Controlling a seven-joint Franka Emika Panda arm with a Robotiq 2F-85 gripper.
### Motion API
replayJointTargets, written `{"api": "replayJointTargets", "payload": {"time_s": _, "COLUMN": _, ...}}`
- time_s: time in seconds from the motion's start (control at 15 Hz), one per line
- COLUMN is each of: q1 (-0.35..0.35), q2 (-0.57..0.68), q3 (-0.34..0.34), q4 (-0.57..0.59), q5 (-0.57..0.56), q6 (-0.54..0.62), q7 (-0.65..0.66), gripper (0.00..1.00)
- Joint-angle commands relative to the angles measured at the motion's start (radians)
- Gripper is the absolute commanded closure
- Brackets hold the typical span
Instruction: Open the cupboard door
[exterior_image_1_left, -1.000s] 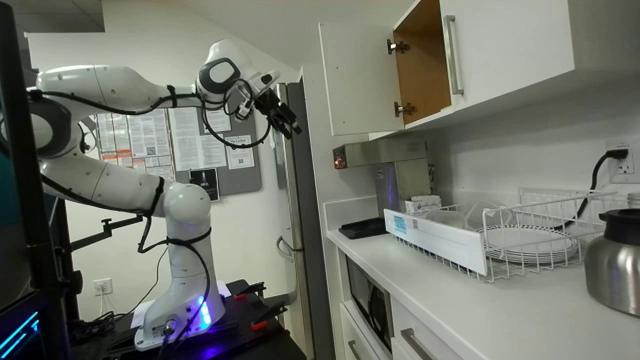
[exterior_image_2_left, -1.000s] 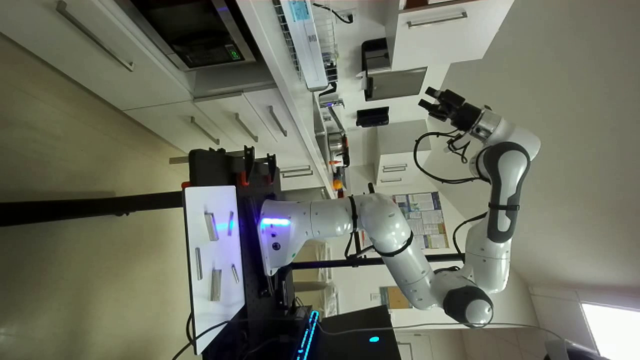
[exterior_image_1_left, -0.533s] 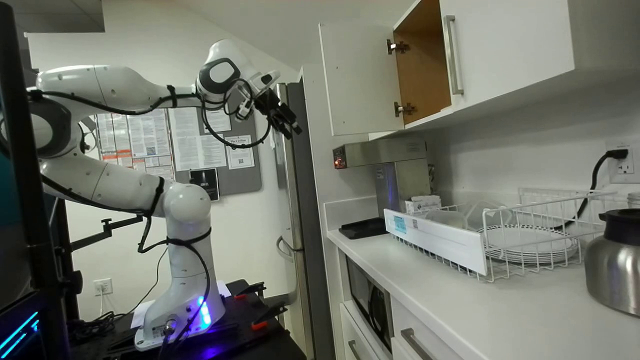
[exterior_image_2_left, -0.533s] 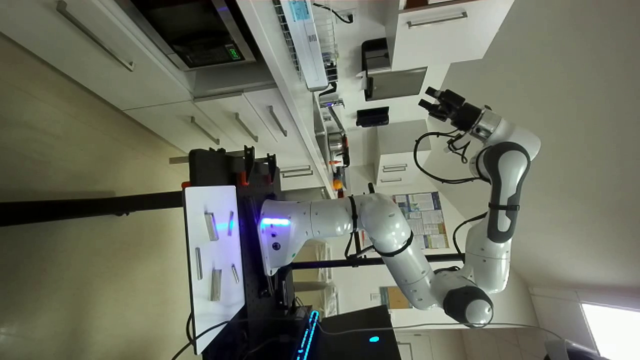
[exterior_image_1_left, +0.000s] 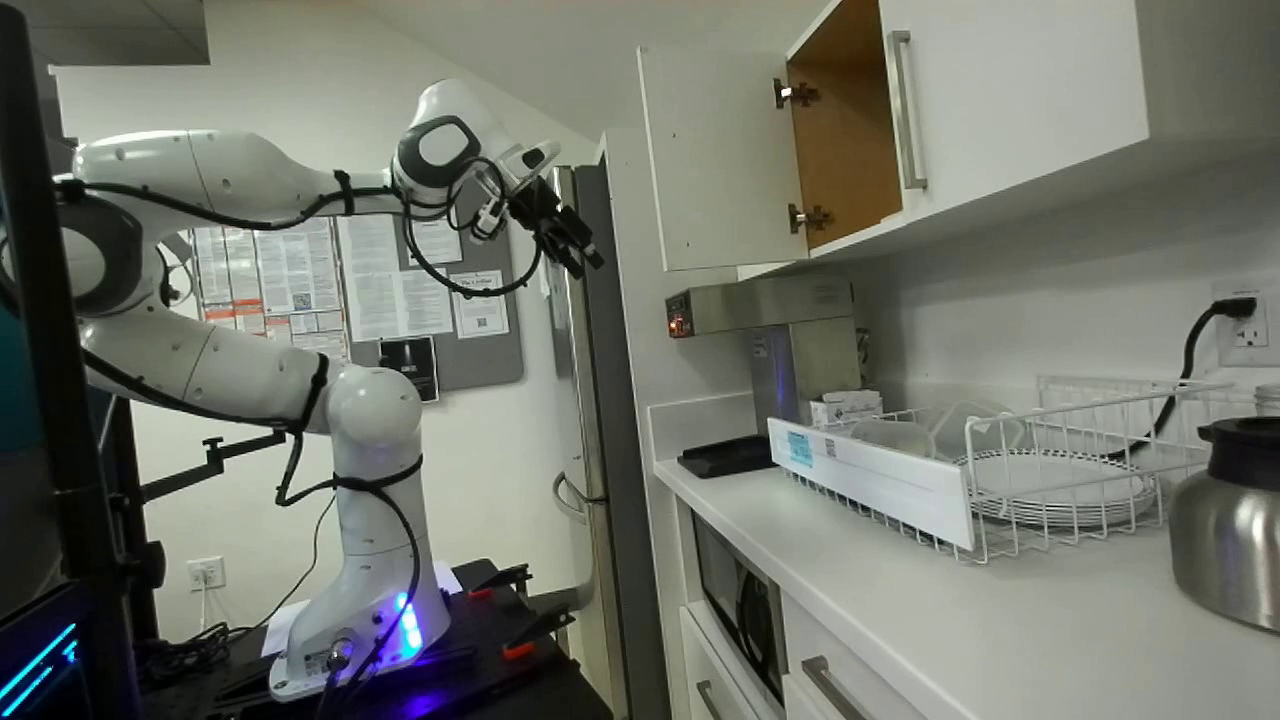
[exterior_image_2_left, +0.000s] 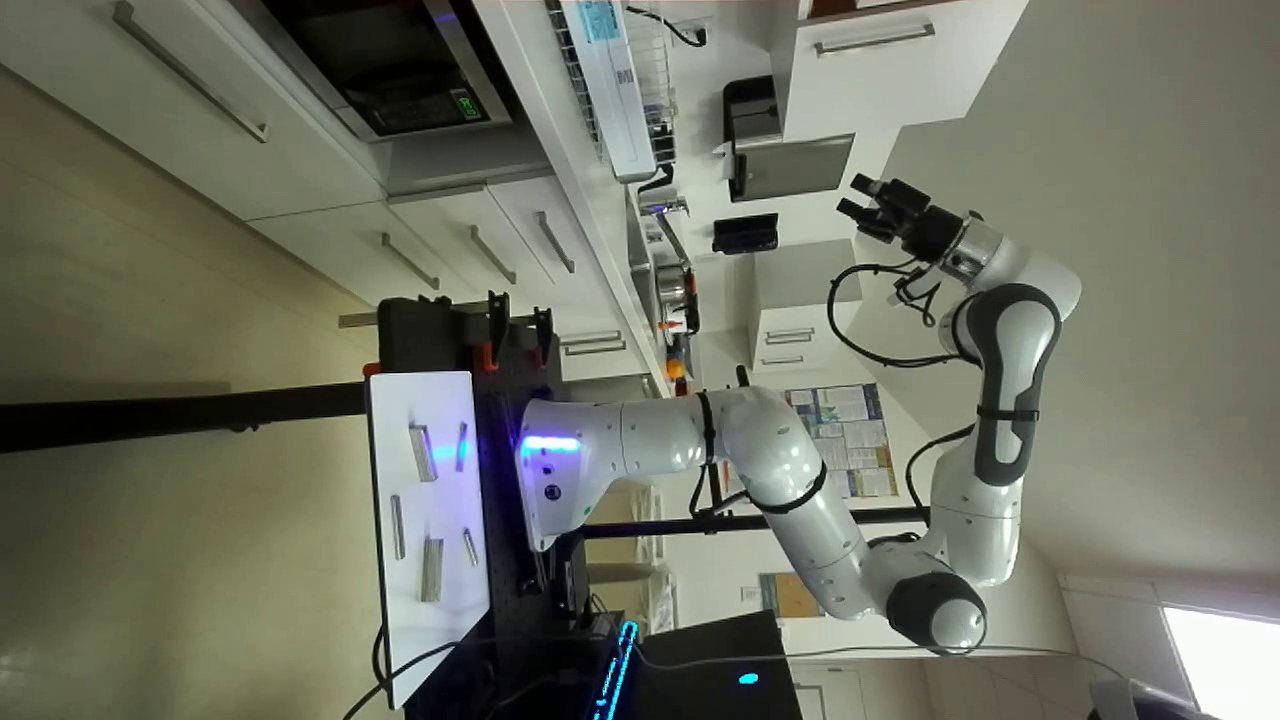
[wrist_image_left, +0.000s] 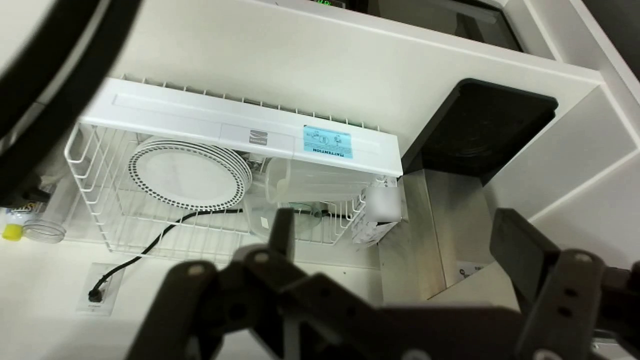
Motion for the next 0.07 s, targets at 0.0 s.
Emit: {"api": "replayJointTargets", "payload": {"time_s": 0.0, "q1": -0.047, "q2": 0.008, "q3": 0.024, "q4": 0.0, "q5": 0.046, "q6": 0.007, "q7": -0.038, "gripper": 0.0}}
